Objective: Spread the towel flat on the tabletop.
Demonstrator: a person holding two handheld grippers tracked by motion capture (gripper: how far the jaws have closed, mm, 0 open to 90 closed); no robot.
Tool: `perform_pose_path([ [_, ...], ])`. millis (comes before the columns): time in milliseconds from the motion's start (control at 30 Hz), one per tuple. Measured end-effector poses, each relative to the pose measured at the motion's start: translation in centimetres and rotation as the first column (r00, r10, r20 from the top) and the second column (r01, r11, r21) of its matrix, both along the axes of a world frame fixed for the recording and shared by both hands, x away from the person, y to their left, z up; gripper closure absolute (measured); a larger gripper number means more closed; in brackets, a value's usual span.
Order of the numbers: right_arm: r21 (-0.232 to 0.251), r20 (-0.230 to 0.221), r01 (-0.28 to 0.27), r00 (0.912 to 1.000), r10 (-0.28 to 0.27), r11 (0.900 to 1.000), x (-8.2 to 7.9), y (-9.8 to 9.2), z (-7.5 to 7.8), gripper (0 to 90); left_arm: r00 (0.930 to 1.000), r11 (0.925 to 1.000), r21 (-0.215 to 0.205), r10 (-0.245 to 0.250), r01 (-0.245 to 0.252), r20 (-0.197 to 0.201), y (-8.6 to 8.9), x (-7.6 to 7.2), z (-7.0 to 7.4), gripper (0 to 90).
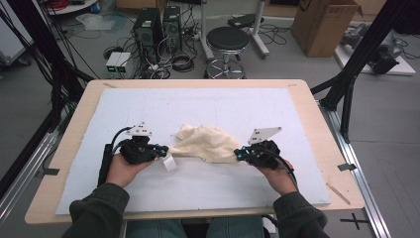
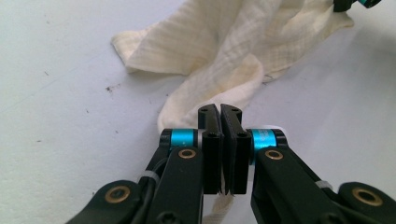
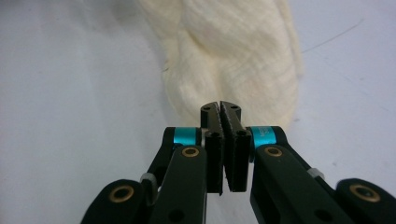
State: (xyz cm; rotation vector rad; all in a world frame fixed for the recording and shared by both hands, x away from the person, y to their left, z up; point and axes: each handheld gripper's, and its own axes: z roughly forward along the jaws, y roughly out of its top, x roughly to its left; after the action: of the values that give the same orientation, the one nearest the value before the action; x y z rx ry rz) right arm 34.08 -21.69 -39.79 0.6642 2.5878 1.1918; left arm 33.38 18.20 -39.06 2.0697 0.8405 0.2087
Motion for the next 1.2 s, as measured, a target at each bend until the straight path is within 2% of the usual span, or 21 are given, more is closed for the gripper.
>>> perform_pose_path([
  [67, 0.011, 0.009, 0.014, 0.9999, -0.015, 1.000, -0.2, -1.1, 0.5, 88.3, 1.0000, 1.0000, 0.001, -0.001, 0.001, 0.005, 0.2, -0.2, 0.2, 86.8],
  [167, 0.017, 0.015, 0.013, 0.9998, -0.013, 1.000, -0.5, -1.7, 0.8, 88.3, 0.9999, 1.0000, 0.005, -0.009, 0.009, 0.012, 0.2, -0.8, 0.6, 86.8],
  [333, 0.009, 0.029, -0.005, 0.9996, 0.005, 1.000, -2.1, -2.4, 1.0, 88.3, 0.9987, 0.9989, 0.031, -0.037, 0.036, 0.036, 0.2, -2.9, 0.8, 86.8],
  [533, -0.004, 0.014, -0.055, 0.9984, 0.055, 0.998, -4.4, -1.8, 0.3, 88.2, 0.9971, 0.9975, 0.056, -0.046, 0.042, 0.061, 0.4, -6.1, 0.1, 86.8],
  [600, -0.007, 0.007, -0.091, 0.9959, 0.091, 0.996, -5.3, -1.3, 0.0, 88.2, 0.9970, 0.9978, 0.055, -0.040, 0.036, 0.066, 0.5, -6.7, 0.0, 86.8],
  [800, -0.022, -0.007, -0.130, 0.9916, 0.129, 0.991, -6.4, -0.3, -0.8, 88.1, 0.9962, 0.9958, 0.083, -0.043, 0.037, 0.075, 1.2, -8.8, -0.5, 86.8],
  [967, -0.006, -0.035, -0.145, 0.9889, 0.144, 0.989, -6.7, 0.2, -1.5, 88.1, 0.9961, 0.9951, 0.090, -0.047, 0.040, 0.074, 1.5, -9.9, -1.0, 86.6],
  [1067, -0.010, -0.037, -0.158, 0.9868, 0.158, 0.987, -6.9, 0.5, -1.8, 87.7, 0.9965, 0.9951, 0.088, -0.052, 0.046, 0.065, 1.6, -10.2, -1.4, 85.9],
  [1133, -0.005, -0.037, -0.160, 0.9865, 0.160, 0.987, -6.9, 0.5, -1.9, 86.7, 0.9966, 0.9959, 0.071, -0.060, 0.056, 0.056, 1.6, -10.2, -1.6, 81.1],
  [1200, 0.013, -0.032, -0.165, 0.9857, 0.165, 0.986, -6.9, 0.5, -1.8, 80.7, 0.9961, 0.9964, 0.057, -0.066, 0.062, 0.059, 1.7, -10.2, -1.6, 74.2],
])
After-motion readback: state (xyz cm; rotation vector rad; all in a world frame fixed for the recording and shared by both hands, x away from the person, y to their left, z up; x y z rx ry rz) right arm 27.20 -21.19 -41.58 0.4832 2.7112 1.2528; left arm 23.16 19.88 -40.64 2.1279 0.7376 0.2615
